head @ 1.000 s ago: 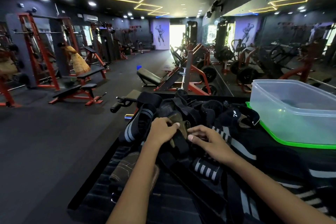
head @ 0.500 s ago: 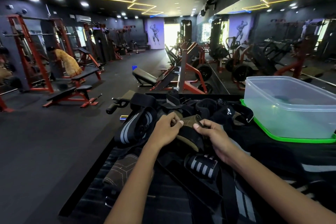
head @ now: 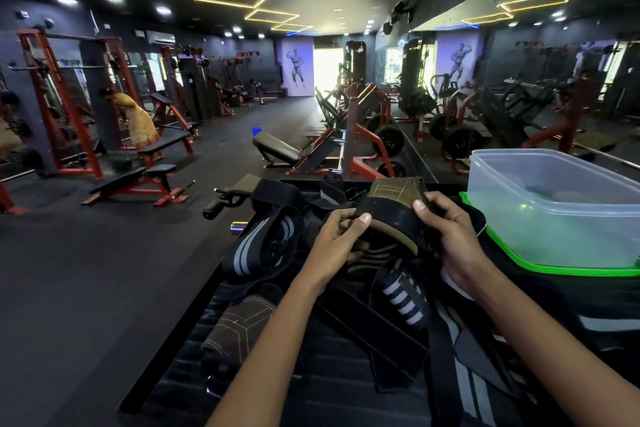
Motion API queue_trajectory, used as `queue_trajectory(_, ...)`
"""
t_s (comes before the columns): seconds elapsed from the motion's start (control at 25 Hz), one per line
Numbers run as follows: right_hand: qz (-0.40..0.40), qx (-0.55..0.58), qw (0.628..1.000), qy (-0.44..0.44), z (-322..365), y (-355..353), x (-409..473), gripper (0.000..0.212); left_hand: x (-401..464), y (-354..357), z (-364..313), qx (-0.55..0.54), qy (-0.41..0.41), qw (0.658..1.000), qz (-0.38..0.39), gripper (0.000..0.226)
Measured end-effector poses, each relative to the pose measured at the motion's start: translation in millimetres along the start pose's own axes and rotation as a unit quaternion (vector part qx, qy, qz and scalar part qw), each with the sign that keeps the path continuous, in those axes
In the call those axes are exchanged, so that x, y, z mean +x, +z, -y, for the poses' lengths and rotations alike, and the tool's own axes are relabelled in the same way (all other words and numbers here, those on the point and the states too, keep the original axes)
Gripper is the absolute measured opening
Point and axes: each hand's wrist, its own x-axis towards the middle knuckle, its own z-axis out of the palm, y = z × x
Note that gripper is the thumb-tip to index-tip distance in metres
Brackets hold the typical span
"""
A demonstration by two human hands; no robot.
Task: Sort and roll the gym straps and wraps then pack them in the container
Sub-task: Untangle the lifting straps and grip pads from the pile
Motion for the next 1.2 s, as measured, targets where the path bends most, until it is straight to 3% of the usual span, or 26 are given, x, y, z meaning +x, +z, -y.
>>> queue_trajectory(0.08,-0.011,-0.016,1.000,-0.015,7,-5,3,0.006,-2,8,3,-0.019,-0.005,1.000,0.024,0.026)
queue_trajectory(0.16,-0.043,-0.041,0.997,-0.051,10,-13,7,0.028,-5,19,10,0.027,-0.017,0.997,0.067,0.031)
queue_trajectory(0.24,-0.063,-0.068,0.992,-0.084,12,-16,7,0.039,-8,31,17,0.113,-0.026,0.988,0.102,0.068)
queue_trajectory(0.36,-0.085,-0.056,0.989,-0.105,12,-12,5,0.030,-15,42,21,0.154,0.001,0.984,0.095,0.093)
queue_trajectory(0.48,-0.103,-0.021,0.988,-0.109,13,-9,7,0.019,-16,45,22,0.111,0.021,0.991,0.077,0.108)
queue_trajectory(0.6,-0.113,0.035,0.988,-0.096,15,-10,8,0.018,-10,45,23,0.084,-0.019,0.989,0.123,0.094)
queue_trajectory(0.72,-0.105,0.047,0.988,-0.099,19,-8,5,0.017,-6,36,22,0.093,-0.019,0.988,0.124,0.067)
queue_trajectory(0.8,-0.108,0.058,0.987,-0.100,24,-4,3,0.018,-2,27,20,0.107,-0.015,0.984,0.142,0.060)
queue_trajectory(0.96,-0.117,0.126,0.978,-0.118,38,-7,2,0.016,6,11,27,0.289,0.026,0.946,0.142,0.046)
queue_trajectory(1.04,-0.120,0.132,0.974,-0.138,43,-12,2,0.011,5,8,25,0.322,0.023,0.940,0.112,0.039)
queue_trajectory(1.2,-0.150,0.064,0.971,-0.172,31,-21,7,0.010,-2,10,5,0.127,0.086,0.988,0.015,0.050)
